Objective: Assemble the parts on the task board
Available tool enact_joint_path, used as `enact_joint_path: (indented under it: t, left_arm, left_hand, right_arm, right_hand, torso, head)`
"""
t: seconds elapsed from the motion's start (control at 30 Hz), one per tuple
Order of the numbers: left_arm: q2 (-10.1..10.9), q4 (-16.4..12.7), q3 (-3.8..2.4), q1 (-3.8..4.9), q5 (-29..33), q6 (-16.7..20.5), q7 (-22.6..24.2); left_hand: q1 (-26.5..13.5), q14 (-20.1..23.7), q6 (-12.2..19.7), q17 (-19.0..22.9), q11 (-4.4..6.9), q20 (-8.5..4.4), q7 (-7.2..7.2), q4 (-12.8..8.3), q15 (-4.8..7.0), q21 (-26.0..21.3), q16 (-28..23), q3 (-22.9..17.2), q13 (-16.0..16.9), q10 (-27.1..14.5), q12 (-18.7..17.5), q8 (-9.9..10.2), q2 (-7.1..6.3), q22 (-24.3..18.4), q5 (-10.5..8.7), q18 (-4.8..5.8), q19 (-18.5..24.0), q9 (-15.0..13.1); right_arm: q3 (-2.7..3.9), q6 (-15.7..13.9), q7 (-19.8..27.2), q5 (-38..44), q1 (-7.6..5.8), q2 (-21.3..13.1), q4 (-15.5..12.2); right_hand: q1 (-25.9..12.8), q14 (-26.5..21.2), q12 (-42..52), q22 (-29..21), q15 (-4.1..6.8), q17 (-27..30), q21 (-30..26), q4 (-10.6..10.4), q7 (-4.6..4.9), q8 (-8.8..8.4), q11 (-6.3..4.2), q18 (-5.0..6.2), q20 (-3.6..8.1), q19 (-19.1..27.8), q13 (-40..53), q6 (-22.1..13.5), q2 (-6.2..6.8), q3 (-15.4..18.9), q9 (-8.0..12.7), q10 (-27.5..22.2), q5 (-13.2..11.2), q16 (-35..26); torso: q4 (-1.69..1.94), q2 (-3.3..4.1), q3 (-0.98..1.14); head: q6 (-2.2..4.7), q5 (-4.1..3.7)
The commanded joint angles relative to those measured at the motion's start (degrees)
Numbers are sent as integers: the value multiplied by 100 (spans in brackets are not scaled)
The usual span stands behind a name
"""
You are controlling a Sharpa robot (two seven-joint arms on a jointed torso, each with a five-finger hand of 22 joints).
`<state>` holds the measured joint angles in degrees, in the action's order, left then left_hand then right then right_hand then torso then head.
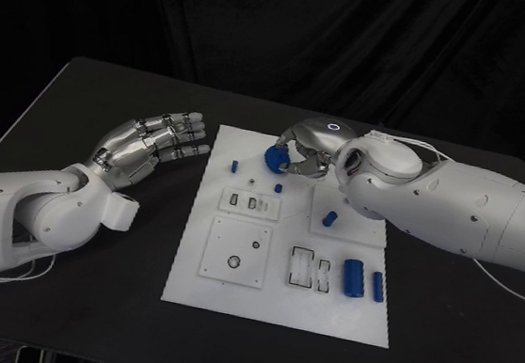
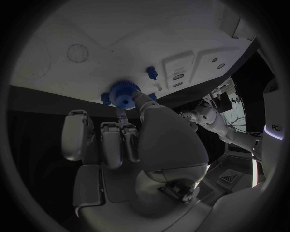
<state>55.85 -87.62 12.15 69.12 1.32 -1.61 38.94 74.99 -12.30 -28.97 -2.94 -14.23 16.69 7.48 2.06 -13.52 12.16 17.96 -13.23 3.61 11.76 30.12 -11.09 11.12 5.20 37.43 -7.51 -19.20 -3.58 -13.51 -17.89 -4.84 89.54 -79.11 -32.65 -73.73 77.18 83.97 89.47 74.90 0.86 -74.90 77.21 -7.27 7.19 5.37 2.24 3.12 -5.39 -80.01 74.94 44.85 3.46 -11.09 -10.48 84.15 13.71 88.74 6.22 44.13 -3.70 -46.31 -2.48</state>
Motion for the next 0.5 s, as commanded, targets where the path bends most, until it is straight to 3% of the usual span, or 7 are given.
enact_joint_path:
  t: [0.03, 0.17, 0.2, 0.4, 0.5]
  left_arm:
    - [-3, -15, -5, -10, 17, -70, 932]
    - [0, -18, -5, -10, 17, -70, 928]
    - [1, -19, -5, -10, 17, -69, 927]
    - [4, -22, -5, -10, 17, -68, 924]
    - [4, -22, -5, -11, 17, -69, 924]
  left_hand:
    - [-70, -14, 17, -9, -49, 8, 29, 12, -35, 30, 19, -32, 3, -5, -2, 11, -5, 8, 8, 104, -42, 0]
    - [-70, -14, 17, -9, -49, 8, 29, 12, -35, 30, 19, -32, 3, -5, -2, 11, -5, 8, 8, 104, -42, 0]
    - [-70, -14, 17, -9, -49, 8, 29, 12, -35, 30, 19, -32, 3, -5, -2, 11, -5, 8, 8, 104, -42, 0]
    - [-70, -14, 17, -9, -49, 8, 29, 12, -35, 30, 19, -32, 3, -5, -2, 11, -5, 8, 8, 104, -42, 0]
    - [-70, -14, 17, -9, -49, 8, 29, 12, -35, 30, 19, -32, 3, -5, -2, 11, -5, 8, 8, 104, -42, 0]
  right_arm:
    - [3, -76, 14, 26, 18, -11, -15]
    - [3, -47, -15, 26, 20, -9, -8]
    - [3, -32, -26, 26, 20, -7, -5]
    - [3, -26, -44, 26, 21, -2, 2]
    - [3, -22, -53, 26, 21, -3, 5]
  right_hand:
    - [-14, 485, -29, 762, 56, -1331, -22, -8, -41, -11, -48, 66, 32, 2, 1237, -26, 8, -5, 19, 348, -3, -36]
    - [-11, 477, -35, 756, 76, -1318, -47, -8, -73, -84, -75, 72, 48, 13, 1224, -124, 8, 0, 62, 336, -5, -48]
    - [-14, 456, -65, 738, 125, -1289, -105, -13, -149, -218, -136, 85, 89, 44, 1141, -810, 7, 14, 259, 263, -21, -77]
    - [-6, 440, -82, 728, 174, -1265, -156, -14, -222, -266, -197, 93, 136, 64, 1103, -1447, 4, 27, 447, 230, -31, -103]
    - [-4, 438, -85, 725, 183, -1262, -168, -16, -236, -274, -208, 96, 145, 69, 1098, -1559, -1, 28, 480, 226, -31, -106]
  torso:
    - [5, -2, -3]
    - [0, -3, -3]
    - [1, -3, -4]
    - [8, -2, -6]
    - [8, -2, -5]
  head:
    - [-5, 2]
    - [-6, 6]
    - [-9, 7]
    - [-5, 5]
    - [-7, 6]
